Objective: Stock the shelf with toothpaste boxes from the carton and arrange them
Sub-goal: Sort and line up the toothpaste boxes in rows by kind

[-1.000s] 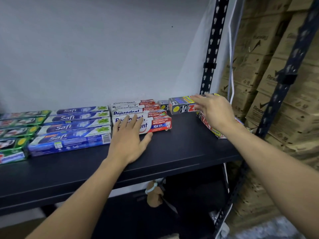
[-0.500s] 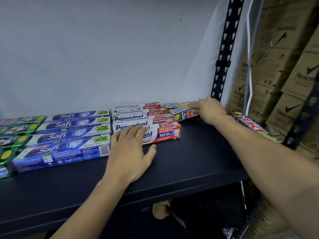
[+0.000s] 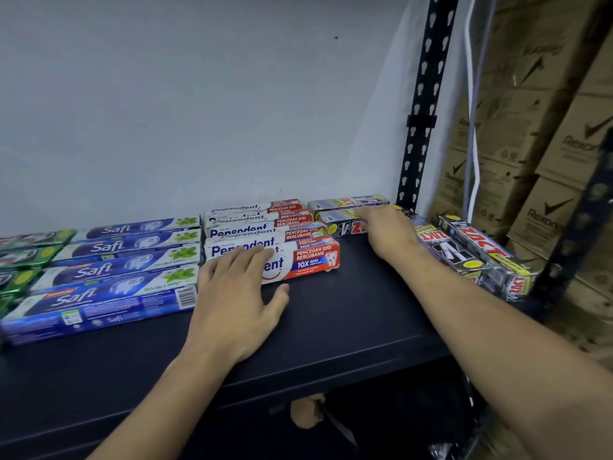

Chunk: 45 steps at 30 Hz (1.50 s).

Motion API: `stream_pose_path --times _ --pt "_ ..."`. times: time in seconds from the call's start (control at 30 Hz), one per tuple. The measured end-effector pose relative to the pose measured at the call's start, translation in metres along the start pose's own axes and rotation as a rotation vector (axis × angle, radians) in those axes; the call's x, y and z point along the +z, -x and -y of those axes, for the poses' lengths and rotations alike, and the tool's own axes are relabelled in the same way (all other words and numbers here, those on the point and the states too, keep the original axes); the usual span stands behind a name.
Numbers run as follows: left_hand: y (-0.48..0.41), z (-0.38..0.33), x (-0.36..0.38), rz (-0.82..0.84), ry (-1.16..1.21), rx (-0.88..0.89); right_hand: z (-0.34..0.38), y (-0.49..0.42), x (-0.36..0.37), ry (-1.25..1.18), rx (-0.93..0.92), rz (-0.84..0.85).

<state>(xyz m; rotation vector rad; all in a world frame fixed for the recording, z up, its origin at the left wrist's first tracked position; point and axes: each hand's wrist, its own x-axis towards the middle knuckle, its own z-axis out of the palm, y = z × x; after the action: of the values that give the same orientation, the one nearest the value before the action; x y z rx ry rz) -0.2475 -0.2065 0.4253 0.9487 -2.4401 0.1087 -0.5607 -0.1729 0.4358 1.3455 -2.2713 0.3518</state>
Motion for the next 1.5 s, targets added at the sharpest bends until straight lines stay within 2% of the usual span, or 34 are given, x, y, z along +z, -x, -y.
stream_pose_path --times 0.6,1.03,1.27,1.4,1.5 --pt "0.0 -0.001 0.0 0.002 0.011 -0.001 -0.001 0.001 0.007 -0.002 -0.023 -0.056" --pt "0.0 0.0 -0.001 -0.002 0.034 -0.004 0.006 0.008 -0.005 0.061 -0.044 0.029" --pt "0.0 -0.002 -0.003 0.004 0.063 0.025 0.022 0.053 -0.047 0.095 0.033 -0.066" --pt "0.003 -0.007 -0.012 -0.042 0.117 0.061 0.01 0.082 -0.075 0.195 0.135 -0.022" --pt "0.007 -0.011 -0.018 -0.054 0.177 0.075 0.006 0.1 -0.09 0.273 0.219 0.104"
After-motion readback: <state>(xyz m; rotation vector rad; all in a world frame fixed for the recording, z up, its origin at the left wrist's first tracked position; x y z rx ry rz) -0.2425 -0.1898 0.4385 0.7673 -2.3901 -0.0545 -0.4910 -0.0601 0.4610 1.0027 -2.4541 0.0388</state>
